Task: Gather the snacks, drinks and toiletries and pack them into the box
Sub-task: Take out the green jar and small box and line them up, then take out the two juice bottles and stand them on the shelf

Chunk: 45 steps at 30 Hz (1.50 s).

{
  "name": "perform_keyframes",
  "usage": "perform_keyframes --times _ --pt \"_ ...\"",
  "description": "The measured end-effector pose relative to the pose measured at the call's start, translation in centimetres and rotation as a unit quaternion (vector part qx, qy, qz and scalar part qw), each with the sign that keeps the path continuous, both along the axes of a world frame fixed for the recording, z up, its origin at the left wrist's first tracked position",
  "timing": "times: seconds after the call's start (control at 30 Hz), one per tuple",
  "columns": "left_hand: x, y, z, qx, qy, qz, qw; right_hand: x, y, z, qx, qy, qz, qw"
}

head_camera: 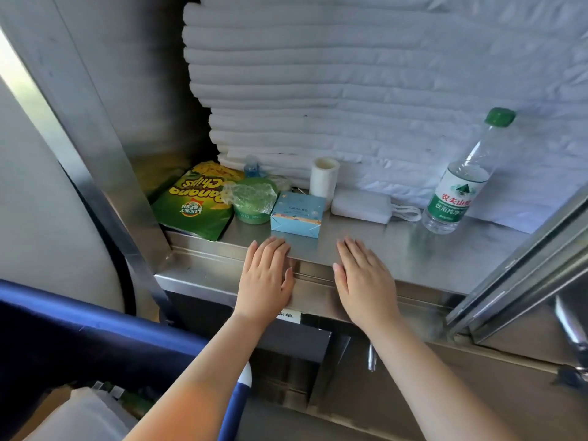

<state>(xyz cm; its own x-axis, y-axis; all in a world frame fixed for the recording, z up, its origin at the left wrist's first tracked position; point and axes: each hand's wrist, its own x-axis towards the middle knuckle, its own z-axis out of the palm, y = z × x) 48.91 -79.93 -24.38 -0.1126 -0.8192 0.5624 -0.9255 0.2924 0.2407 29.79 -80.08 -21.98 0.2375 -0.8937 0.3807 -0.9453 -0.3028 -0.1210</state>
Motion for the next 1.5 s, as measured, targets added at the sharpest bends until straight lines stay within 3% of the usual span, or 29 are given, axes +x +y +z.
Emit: perform_keyframes --times 0.23,0.43,0.63,0.8,0.97,1.27,1.5 --pt "-1.8 2.2 0.1 0.067 -0.019 0.054 0.996 -3.3 4.9 -1.5 0.029 0.012 0.034 0.999" --pt "-3.5 7.3 -1.6 0.248 -0.117 0.054 0.960 -7.8 11.3 -3.7 0.168 0.092 0.017 0.981" --pt "-6.2 9.7 0.6 0.290 -0.157 0.072 0.941 -10.5 15.1 -0.6 0.224 0.052 -0.002 0.973" --pt "-15.1 14.8 4.8 0.256 -0.079 -0.079 0.960 -16.8 22.8 3.4 0.140 -0.001 -0.054 0.989" --pt "-25.8 20.9 10.6 0.135 -0.036 -0.258 0.956 -25.2 32.0 8.9 0.032 -0.016 -0.166 0.986" --pt "-41.5 31.7 16.6 0.028 -0.027 -0.485 0.874 -34.9 46.7 14.7 -0.082 -0.052 -0.356 0.929" --pt "-53.6 38.6 16.5 0.026 -0.062 -0.610 0.789 -41.3 55.7 13.3 -0.081 -0.064 -0.491 0.865"
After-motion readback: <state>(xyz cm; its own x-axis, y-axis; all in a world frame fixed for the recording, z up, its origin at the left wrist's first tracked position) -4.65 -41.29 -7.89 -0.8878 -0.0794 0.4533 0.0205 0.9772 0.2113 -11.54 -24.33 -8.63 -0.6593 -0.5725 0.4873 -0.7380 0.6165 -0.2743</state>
